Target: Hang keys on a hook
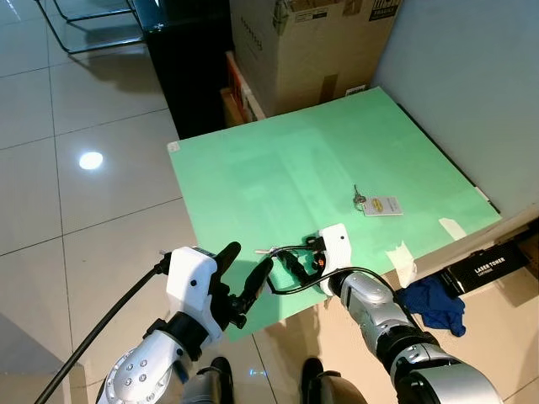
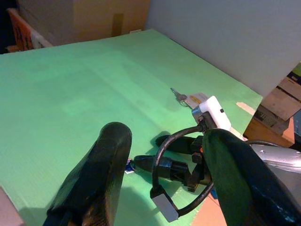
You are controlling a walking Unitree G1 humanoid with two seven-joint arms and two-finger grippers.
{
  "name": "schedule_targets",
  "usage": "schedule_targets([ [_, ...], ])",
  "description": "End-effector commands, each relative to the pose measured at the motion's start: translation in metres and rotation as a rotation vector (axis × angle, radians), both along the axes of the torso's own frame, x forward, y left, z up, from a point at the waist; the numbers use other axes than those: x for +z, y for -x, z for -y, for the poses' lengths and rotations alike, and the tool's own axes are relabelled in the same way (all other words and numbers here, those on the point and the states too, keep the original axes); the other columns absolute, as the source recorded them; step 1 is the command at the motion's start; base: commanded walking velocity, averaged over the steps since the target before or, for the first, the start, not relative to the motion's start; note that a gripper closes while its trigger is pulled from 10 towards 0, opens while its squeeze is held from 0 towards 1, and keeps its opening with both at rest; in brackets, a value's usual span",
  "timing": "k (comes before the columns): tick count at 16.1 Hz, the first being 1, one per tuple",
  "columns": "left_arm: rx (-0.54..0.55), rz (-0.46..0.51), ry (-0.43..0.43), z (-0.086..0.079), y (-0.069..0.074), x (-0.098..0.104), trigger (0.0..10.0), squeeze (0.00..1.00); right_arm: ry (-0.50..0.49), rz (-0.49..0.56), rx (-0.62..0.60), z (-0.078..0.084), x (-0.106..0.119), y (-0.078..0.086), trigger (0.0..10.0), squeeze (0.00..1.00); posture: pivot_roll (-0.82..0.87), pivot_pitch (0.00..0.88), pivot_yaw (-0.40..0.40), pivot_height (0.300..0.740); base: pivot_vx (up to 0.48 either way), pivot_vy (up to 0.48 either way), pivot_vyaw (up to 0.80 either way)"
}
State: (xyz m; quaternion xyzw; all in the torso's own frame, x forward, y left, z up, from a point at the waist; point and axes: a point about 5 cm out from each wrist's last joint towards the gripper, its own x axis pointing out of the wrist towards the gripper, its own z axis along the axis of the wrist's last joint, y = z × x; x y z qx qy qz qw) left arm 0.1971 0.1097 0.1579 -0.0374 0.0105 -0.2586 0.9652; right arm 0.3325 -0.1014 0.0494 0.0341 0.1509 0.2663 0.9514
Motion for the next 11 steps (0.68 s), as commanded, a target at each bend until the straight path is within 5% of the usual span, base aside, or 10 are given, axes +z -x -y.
schedule_targets([
  [1, -0.015, -0.028, -0.002, 0.002, 0.002, -0.006, 10.0, 0.00, 0.006, -0.089, -0.019, 0.007, -0.019, 0.012, 10.0, 0.00, 0.10, 0.343, -0.016, 0.740, 0.000, 0.000, 0.00],
  [2, -0.017, -0.028, -0.002, 0.002, 0.002, -0.006, 10.0, 0.00, 0.009, -0.098, 0.009, 0.004, -0.022, 0.016, 9.5, 0.00, 0.09, 0.343, -0.016, 0.740, 0.000, 0.000, 0.00],
  [4, -0.018, -0.029, 0.000, 0.003, 0.001, -0.006, 10.0, 0.00, 0.009, -0.116, 0.007, 0.005, -0.027, 0.020, 0.0, 0.00, 0.09, 0.342, -0.015, 0.740, 0.000, 0.000, 0.00],
  [11, -0.017, -0.021, 0.005, 0.004, -0.002, -0.006, 10.0, 0.00, 0.031, -0.098, -0.046, 0.017, -0.026, 0.018, 0.0, 0.00, 0.08, 0.343, -0.022, 0.740, 0.000, 0.000, 0.00],
])
